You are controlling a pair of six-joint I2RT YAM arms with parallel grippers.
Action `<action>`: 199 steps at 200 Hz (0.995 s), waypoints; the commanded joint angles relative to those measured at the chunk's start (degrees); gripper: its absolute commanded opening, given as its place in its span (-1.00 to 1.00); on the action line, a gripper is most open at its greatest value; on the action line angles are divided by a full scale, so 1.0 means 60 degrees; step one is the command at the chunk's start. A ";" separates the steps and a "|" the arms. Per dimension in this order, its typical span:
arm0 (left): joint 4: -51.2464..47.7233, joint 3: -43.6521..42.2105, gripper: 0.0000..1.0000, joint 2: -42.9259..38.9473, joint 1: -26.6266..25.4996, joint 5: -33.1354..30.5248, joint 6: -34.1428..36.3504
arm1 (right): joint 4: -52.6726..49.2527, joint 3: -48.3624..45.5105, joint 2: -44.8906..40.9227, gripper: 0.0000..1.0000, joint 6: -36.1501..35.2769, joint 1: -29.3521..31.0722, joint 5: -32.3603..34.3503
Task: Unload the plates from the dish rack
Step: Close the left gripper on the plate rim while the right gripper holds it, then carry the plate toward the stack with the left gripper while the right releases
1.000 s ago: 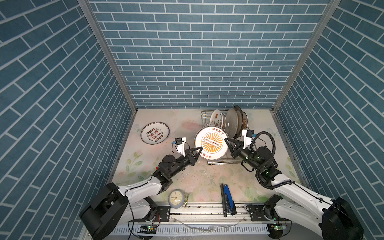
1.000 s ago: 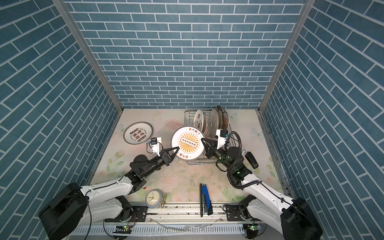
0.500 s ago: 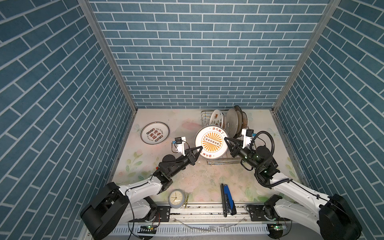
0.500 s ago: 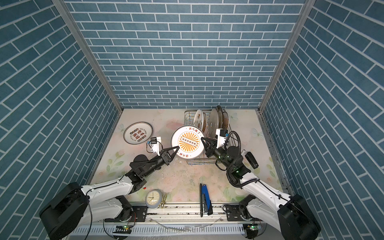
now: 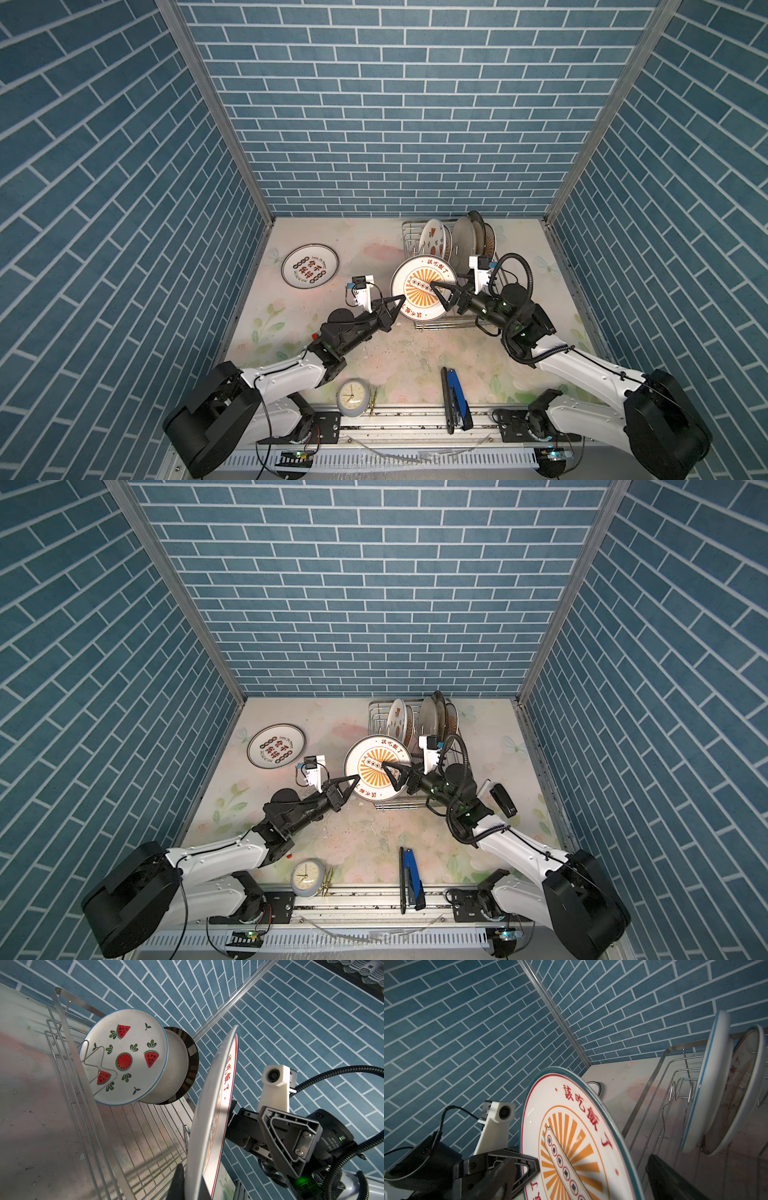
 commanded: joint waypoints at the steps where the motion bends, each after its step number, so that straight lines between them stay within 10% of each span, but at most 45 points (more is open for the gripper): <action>1: 0.0418 0.0234 -1.00 -0.0075 -0.0016 -0.0143 0.0105 | 0.0130 0.0367 0.0037 0.98 0.0118 0.0023 -0.0287; 199: -0.0443 -0.0759 -1.00 -0.1701 0.1758 -0.0844 -0.0746 | 0.1006 -0.0007 0.0187 0.97 -0.0548 0.0404 0.0058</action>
